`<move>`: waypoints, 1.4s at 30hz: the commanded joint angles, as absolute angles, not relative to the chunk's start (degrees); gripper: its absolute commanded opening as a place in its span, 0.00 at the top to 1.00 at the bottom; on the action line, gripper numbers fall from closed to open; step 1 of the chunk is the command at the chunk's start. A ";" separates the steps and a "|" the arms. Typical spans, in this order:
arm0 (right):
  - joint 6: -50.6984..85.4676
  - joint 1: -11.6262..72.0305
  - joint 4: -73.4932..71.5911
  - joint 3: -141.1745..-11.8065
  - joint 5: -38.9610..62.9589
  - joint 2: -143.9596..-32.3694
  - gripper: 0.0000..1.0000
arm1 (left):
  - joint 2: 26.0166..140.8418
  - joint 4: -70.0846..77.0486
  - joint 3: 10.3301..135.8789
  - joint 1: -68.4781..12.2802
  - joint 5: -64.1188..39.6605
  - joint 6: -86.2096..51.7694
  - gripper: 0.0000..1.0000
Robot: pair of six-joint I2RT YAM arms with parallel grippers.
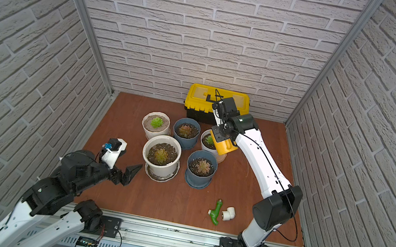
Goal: Water the succulent around the soil edge
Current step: Water the soil of the potted plant with water.
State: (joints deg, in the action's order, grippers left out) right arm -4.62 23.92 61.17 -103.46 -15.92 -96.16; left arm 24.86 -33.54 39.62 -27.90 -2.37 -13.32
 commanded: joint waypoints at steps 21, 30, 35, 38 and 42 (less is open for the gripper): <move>-1.79 23.72 60.09 -93.44 -16.08 -83.38 0.97 | 24.96 -32.26 39.82 -27.51 -2.55 -13.62 0.02; -1.41 23.82 60.67 -91.51 -12.03 -80.98 0.97 | 24.79 -32.41 39.88 -27.51 -2.26 -13.62 0.02; -1.05 23.98 60.73 -90.45 -9.99 -79.56 0.98 | 24.70 -32.43 39.85 -27.51 -2.11 -13.66 0.02; -0.65 24.52 60.91 -90.09 -9.28 -78.54 0.97 | 24.70 -32.50 39.86 -27.48 -2.11 -13.66 0.02; -0.44 24.96 60.81 -89.64 -8.54 -78.05 0.97 | 24.70 -32.52 39.97 -27.51 -2.10 -13.62 0.02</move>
State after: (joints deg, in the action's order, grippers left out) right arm -1.54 24.40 62.37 -90.17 -9.80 -80.07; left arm 24.97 -33.56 39.62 -27.90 -2.31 -13.32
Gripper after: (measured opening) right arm 0.211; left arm 0.983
